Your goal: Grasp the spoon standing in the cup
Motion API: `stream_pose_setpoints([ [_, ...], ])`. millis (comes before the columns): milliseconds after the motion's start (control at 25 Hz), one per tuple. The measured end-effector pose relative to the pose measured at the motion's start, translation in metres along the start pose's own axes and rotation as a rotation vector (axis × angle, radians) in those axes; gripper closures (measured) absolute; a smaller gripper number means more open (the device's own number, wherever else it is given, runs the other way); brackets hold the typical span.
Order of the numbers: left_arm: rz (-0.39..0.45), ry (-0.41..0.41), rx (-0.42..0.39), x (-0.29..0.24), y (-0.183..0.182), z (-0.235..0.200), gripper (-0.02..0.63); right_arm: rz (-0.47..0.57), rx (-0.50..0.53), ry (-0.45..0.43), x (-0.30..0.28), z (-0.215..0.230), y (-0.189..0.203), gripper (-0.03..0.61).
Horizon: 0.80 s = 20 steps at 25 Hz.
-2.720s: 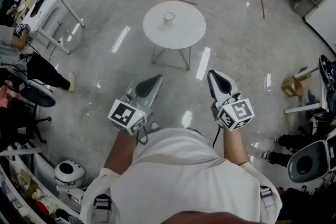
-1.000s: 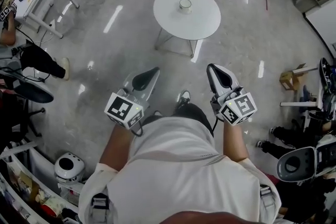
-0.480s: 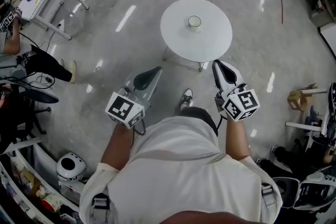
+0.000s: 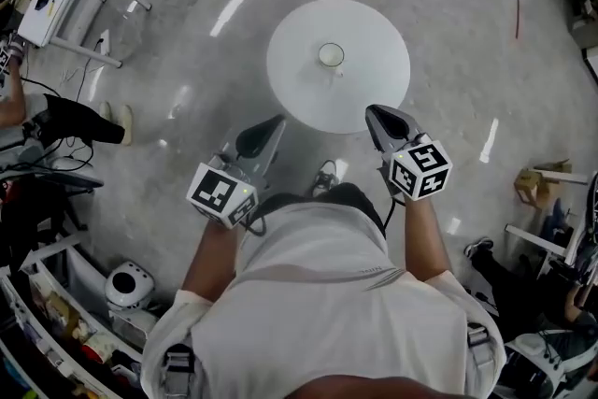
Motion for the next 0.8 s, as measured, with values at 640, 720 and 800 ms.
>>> stream_pose_setpoints([
  [640, -0.071, 0.125, 0.092, -0.050, 0.027, -0.124, 0.612, -0.204, -0.241, 0.269, -0.183, 0.106, 0.060, 0.454],
  [720, -0.076, 0.132, 0.108, -0.054, 0.029, -0.131, 0.612, -0.225, -0.278, 0.307, -0.197, 0.121, 0.073, 0.437],
  [800, -0.084, 0.129, 0.118, -0.054, 0.033, -0.138, 0.612, -0.246, -0.316, 0.333, -0.211, 0.132, 0.088, 0.397],
])
Point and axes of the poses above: the fingertips, and each gripper's own axes: x backward along the fingers, z to its right, y out of its underside, the point moved 2 cm from there along x, backward along the fingers, and after that the axes turned 10 degrees about z, right-handed, at the moved point
